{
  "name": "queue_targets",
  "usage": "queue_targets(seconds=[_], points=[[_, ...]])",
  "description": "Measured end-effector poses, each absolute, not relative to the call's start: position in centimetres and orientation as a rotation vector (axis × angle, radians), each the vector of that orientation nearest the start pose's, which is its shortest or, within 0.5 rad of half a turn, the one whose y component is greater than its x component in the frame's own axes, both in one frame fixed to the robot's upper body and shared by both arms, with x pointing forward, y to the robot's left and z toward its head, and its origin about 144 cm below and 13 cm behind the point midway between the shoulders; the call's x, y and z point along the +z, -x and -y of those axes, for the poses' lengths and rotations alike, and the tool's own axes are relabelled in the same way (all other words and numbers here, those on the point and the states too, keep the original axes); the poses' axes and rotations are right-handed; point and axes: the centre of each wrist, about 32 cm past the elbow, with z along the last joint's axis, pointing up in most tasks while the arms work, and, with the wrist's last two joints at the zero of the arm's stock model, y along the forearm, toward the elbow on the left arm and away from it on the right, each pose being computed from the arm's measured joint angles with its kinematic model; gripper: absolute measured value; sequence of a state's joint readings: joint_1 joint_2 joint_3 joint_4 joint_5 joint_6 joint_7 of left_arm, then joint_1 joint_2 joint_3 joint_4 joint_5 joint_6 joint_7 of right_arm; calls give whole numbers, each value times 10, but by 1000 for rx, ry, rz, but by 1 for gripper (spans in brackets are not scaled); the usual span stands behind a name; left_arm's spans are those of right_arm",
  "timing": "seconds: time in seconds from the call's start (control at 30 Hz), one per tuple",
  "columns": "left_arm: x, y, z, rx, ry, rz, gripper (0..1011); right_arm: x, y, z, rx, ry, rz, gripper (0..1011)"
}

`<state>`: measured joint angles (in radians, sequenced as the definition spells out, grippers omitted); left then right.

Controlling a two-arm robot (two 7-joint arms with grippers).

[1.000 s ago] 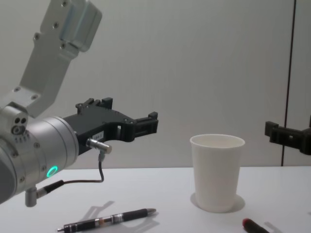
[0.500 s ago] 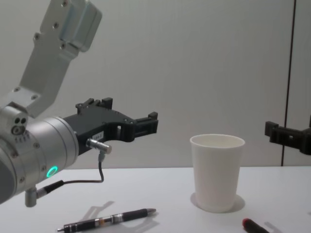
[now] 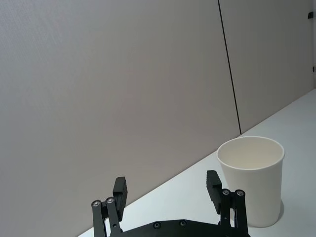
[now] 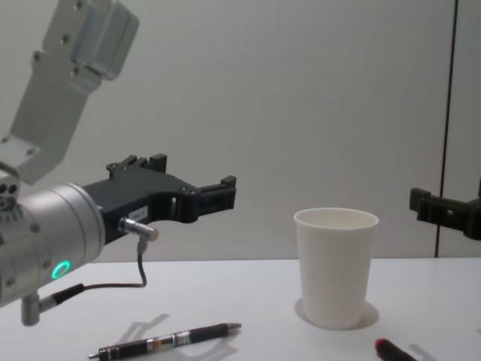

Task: Place the pen into the pen holder.

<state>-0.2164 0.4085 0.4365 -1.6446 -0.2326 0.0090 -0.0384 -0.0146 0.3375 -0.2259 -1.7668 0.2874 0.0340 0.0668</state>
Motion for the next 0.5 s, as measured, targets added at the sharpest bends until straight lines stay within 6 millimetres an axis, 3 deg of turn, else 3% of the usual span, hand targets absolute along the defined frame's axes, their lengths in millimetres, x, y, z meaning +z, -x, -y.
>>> queue_targets(seconds=[0.5], points=[[1204, -484, -231, 1039, -58, 237, 1001, 1189, -443, 237, -1230, -26, 75, 1002]])
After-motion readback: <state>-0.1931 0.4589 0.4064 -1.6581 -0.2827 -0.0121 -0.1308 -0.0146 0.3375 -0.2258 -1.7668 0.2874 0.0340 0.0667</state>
